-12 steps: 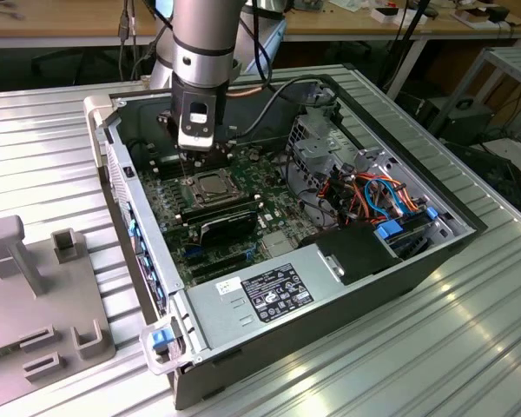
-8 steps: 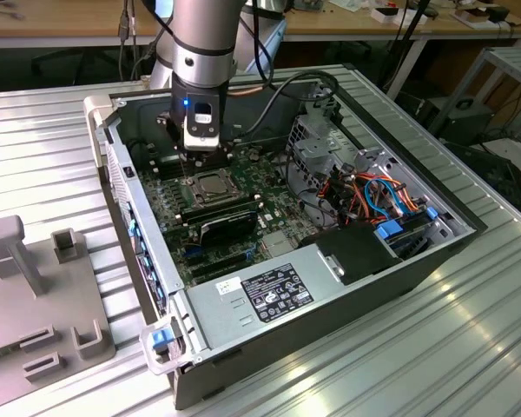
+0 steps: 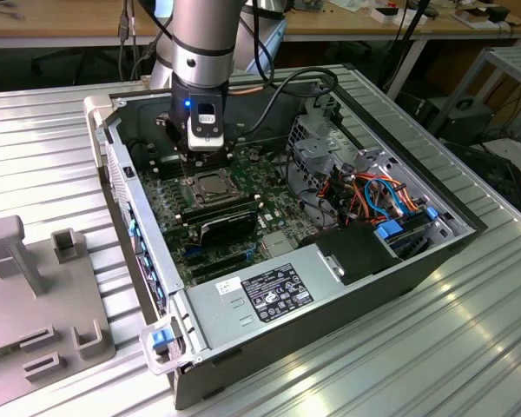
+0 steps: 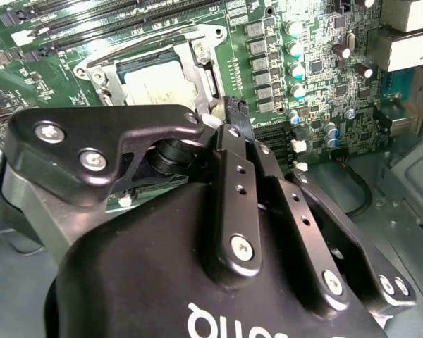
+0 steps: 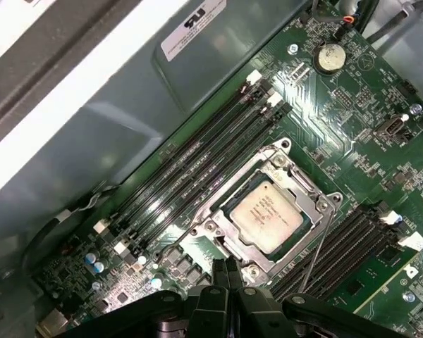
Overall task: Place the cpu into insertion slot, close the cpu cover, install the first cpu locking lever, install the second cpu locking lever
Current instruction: 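Install the first cpu locking lever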
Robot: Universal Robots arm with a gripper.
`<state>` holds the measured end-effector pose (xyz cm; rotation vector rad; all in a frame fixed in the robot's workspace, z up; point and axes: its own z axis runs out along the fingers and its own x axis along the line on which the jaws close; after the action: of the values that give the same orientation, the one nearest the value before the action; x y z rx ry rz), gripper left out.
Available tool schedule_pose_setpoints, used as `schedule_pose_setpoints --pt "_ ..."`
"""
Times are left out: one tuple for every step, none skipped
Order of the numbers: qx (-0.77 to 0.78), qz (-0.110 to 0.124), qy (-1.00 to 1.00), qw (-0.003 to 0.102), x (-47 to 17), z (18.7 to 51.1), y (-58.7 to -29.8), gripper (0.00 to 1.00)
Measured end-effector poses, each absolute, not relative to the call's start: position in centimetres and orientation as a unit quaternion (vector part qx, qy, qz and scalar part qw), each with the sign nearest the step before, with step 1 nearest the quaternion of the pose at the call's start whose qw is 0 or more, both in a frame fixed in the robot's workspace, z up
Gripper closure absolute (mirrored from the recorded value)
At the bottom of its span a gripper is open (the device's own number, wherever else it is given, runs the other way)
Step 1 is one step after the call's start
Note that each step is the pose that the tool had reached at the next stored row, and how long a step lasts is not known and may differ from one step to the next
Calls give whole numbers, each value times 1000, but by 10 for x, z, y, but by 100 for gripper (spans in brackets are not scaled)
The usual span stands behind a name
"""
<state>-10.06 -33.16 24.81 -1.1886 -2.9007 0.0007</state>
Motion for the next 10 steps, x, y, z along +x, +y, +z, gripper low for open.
schedule_pose_setpoints --pt "-379 0 -925 3 -101 248 -332 89" --pt "-379 0 -925 3 -101 248 -332 89" --pt "-379 0 -925 3 -102 248 -332 89" --pt "-379 0 -926 3 -102 248 -332 89" --pt "-378 0 -926 3 -103 248 -332 89" --pt "-378 0 -926 3 -103 248 -332 89" --pt "-377 0 -926 3 -104 248 -332 89" --pt "-377 0 -926 3 -105 248 -332 89" --pt "-377 0 -926 3 -105 248 -332 89" --pt "-377 0 -926 3 -106 248 -332 89"
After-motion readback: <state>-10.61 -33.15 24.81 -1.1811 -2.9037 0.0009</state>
